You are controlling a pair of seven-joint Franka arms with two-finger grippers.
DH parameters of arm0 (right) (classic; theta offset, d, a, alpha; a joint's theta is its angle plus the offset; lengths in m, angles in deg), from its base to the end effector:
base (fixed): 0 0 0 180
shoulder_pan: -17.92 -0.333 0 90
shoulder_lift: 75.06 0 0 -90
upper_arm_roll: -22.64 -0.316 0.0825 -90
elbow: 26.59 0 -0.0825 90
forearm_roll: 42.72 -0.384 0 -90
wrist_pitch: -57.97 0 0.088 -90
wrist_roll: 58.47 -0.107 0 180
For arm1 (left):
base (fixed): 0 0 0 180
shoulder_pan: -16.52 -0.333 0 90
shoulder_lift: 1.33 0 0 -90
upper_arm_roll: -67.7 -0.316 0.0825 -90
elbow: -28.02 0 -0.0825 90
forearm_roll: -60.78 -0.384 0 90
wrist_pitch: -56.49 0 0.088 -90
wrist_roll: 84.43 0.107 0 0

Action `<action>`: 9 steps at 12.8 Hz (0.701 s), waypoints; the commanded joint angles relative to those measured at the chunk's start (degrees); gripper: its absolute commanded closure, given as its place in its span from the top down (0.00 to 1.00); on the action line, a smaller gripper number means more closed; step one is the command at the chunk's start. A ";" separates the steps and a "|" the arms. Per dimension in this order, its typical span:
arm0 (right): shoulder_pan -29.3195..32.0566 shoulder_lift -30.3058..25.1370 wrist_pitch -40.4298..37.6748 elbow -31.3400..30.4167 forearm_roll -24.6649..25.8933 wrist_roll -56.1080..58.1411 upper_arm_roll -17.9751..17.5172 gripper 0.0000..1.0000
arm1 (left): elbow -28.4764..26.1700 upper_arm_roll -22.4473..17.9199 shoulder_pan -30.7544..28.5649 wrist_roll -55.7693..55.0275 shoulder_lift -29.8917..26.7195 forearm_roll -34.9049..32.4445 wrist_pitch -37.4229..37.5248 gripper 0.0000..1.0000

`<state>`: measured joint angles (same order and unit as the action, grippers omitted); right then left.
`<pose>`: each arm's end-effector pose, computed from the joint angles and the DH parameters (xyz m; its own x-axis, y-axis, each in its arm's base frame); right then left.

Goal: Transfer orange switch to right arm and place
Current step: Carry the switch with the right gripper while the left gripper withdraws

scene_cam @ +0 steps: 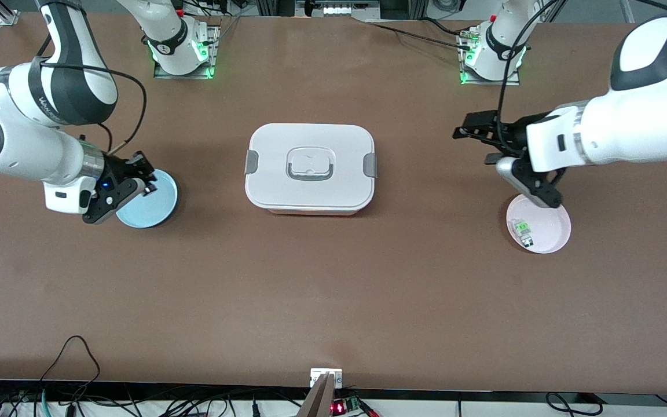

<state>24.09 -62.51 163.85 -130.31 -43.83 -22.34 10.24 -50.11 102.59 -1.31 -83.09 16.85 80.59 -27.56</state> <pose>0.5939 0.0598 0.4094 0.7347 0.6704 -0.1040 0.6538 -0.7406 -0.1553 0.5977 -0.1650 0.5680 0.9287 -0.3463 -0.1325 -0.2376 -0.8303 0.5041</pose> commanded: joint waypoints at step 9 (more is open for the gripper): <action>7.19 1.33 25.04 -15.88 10.07 32.68 -0.61 0.25 | -19.16 -28.30 18.97 -0.91 -22.58 -25.95 -1.11 1.00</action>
<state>29.35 -61.05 183.36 -142.54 -34.57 6.32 10.27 -65.50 75.75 16.05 -84.07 -3.68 58.27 -25.89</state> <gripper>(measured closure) 0.555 0.000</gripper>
